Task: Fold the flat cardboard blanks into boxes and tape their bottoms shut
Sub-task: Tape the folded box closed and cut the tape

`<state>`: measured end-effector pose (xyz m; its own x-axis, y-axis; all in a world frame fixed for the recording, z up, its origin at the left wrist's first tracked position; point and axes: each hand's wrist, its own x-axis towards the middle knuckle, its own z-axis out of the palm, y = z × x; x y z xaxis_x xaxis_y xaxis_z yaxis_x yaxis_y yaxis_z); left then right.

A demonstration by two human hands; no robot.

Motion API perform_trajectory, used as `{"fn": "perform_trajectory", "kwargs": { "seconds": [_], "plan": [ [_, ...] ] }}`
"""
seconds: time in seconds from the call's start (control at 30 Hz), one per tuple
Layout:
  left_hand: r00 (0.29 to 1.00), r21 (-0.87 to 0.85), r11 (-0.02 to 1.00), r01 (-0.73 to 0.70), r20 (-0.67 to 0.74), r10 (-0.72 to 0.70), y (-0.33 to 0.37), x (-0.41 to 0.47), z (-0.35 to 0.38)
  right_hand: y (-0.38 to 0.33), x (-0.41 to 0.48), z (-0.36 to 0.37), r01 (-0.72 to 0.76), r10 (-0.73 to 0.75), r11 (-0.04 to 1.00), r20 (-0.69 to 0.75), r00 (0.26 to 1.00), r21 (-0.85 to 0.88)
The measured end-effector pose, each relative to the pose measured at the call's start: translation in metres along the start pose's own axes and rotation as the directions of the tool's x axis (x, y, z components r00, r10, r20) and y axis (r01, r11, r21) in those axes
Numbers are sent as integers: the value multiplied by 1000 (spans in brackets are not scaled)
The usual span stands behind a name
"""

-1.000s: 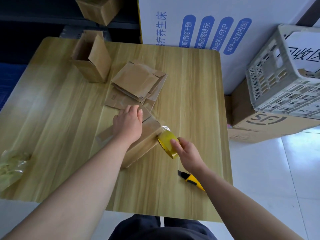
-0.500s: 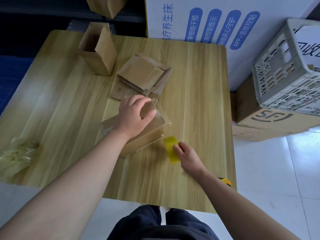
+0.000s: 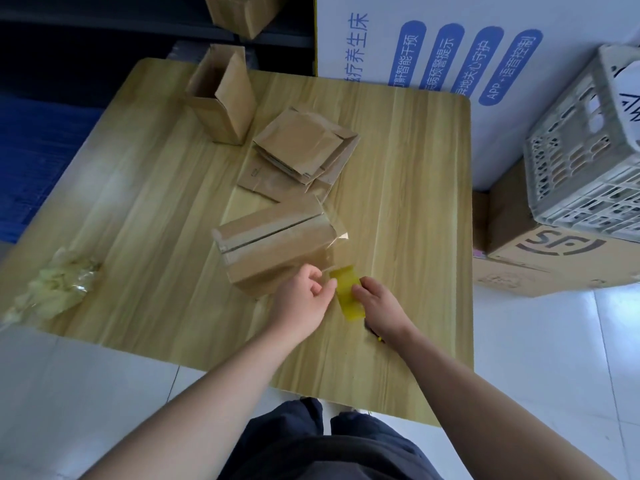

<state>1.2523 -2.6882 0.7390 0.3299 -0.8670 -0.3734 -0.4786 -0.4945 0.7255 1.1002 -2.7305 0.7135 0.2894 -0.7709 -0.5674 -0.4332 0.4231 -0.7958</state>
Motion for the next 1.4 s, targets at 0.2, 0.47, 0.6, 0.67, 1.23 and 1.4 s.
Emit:
{"fn": "perform_trajectory", "kwargs": {
  "seconds": [0.2, 0.47, 0.6, 0.67, 1.23, 1.4],
  "plan": [
    [918, -558, 732, 392, 180, -354, 17, 17, 32, -5, -3, -2, 20, -17, 999, 56, 998, -44],
    [913, -441, 806, 395, 95, -396, 11, 29, 30, 53, 0, -61, -34, 110, 676, 55, 992, -737],
    [924, -468, 806, 362, 68, -376, 13, 26, 30, 71, -10, -60, -29, 125, 474, 35, 992, -880],
    [930, -478, 808, 343, 52, -364, 12, 24, 30, 72, -12, -58, -34, 91, 447, 8, 996, -894],
    [962, -367, 892, 264, 32, -272, 15, 32, 23, -74, -4, -82, 352, -387, 279, 231, 893, -893],
    [959, -358, 890, 282, 91, -268, 16, 33, 18, -90, 1, -75, 344, -332, 176, 274, 903, -922]
  ]
}}
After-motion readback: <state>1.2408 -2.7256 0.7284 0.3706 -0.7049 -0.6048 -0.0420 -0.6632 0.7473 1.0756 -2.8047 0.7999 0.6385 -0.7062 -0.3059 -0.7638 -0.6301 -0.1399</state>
